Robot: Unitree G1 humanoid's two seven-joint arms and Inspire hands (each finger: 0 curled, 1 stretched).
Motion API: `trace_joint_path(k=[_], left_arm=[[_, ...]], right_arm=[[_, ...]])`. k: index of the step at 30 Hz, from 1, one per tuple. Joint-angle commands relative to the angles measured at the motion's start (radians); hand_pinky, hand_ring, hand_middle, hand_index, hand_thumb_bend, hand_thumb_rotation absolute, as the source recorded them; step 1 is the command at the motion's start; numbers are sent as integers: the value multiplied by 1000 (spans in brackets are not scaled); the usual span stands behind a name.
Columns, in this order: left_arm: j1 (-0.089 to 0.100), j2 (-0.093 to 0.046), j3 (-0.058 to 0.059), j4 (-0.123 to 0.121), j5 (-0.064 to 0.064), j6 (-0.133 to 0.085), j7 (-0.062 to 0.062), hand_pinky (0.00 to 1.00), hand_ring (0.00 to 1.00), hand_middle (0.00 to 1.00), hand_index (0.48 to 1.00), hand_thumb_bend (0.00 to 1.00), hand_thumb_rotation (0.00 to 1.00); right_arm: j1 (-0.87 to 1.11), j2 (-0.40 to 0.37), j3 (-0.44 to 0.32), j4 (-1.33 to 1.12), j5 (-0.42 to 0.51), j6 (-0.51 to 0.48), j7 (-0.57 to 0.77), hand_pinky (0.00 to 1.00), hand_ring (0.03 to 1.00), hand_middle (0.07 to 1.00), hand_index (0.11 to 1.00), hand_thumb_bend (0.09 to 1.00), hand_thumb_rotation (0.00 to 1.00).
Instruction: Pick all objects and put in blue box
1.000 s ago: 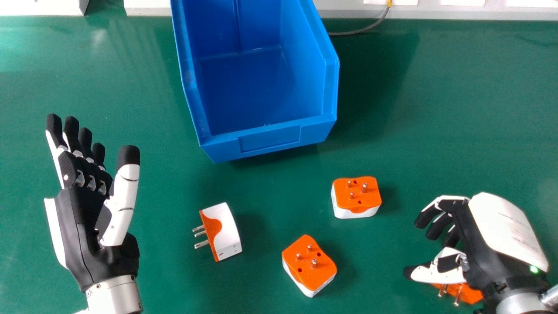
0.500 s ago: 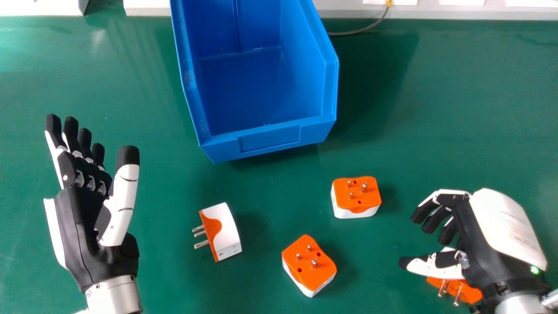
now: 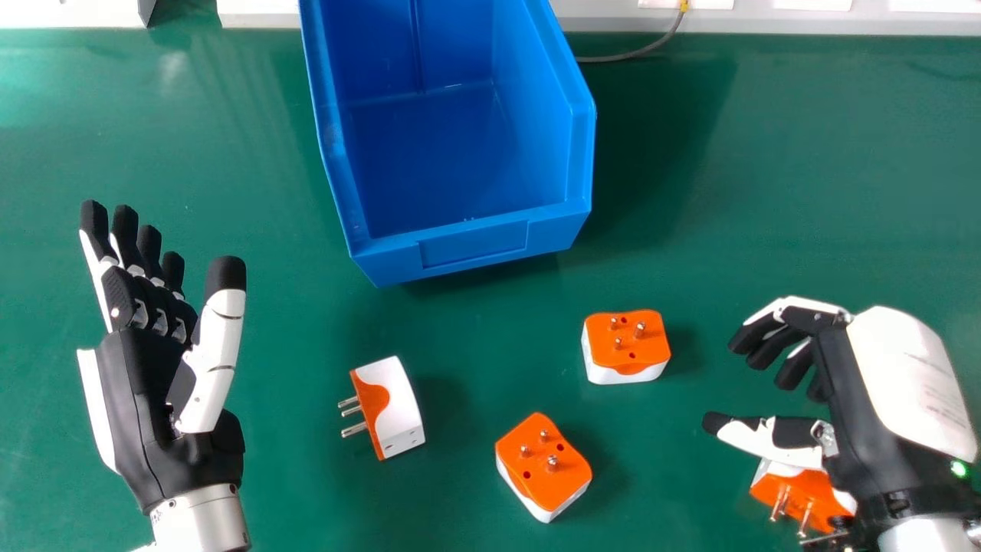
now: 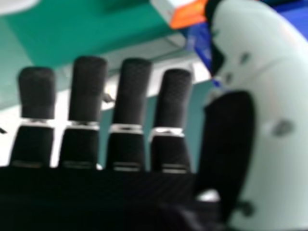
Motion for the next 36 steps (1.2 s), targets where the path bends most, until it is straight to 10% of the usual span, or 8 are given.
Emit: trace_joint_path(k=[1, 21, 36], left_arm=[[4, -33, 3, -11, -1, -14, -6, 1000, 1000, 1000, 1000, 655, 381], [0, -32, 2, -11, 10, -8, 1, 1000, 1000, 1000, 1000, 656, 382], [-6, -35, 1, -10, 10, -13, 4, 1000, 1000, 1000, 1000, 647, 384]], right_arm=[[5, 5, -23, -21, -4, -29, -43, 332, 422, 505, 506, 518, 3], [63, 17, -82, -174, -38, -30, -43, 332, 420, 497, 503, 506, 1], [94, 11, -77, -309, -146, 159, 208, 337, 423, 495, 505, 503, 0]])
